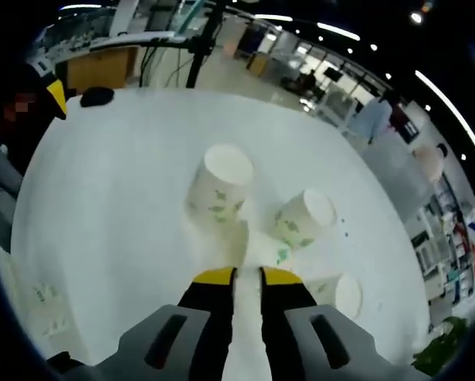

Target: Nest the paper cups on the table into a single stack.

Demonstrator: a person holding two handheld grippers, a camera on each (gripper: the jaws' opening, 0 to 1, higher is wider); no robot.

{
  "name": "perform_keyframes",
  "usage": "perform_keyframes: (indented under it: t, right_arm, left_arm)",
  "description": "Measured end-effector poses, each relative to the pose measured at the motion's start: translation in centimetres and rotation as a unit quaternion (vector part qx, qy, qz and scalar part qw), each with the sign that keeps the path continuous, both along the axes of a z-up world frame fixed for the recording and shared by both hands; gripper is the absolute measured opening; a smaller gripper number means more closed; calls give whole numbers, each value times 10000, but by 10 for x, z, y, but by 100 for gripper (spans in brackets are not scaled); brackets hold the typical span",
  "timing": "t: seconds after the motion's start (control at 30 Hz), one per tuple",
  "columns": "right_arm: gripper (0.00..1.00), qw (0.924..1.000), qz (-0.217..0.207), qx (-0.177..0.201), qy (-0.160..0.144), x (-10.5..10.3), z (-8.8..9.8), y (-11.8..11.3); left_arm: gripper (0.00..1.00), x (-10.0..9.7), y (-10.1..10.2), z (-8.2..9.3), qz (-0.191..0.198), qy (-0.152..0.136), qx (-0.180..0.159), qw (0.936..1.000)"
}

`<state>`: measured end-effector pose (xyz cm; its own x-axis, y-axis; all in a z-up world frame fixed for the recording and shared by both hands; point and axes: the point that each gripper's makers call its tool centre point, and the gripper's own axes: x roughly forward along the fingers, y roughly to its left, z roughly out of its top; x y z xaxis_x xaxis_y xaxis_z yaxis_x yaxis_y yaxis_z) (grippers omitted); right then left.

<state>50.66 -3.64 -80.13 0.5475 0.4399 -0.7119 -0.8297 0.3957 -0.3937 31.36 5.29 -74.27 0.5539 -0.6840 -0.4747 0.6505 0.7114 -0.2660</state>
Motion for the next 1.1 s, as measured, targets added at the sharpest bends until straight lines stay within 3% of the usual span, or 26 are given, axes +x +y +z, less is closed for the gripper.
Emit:
perform_keyframes:
  t: [0.5,0.7,1.1]
  right_arm:
    - [0,9997,-174,129,-110,-3,7,-13]
    - [0,9997,-179,102,-159,-5,13,-18]
    - [5,9993,-348,4,-108,0,2,-22]
  left_arm:
    - [95,2,-3,3,-39,-19,-32,10000]
    - [95,3,-5,6,-60,-67,-50,9999]
    - [95,-1,-1,2,-48,-22,-52,10000]
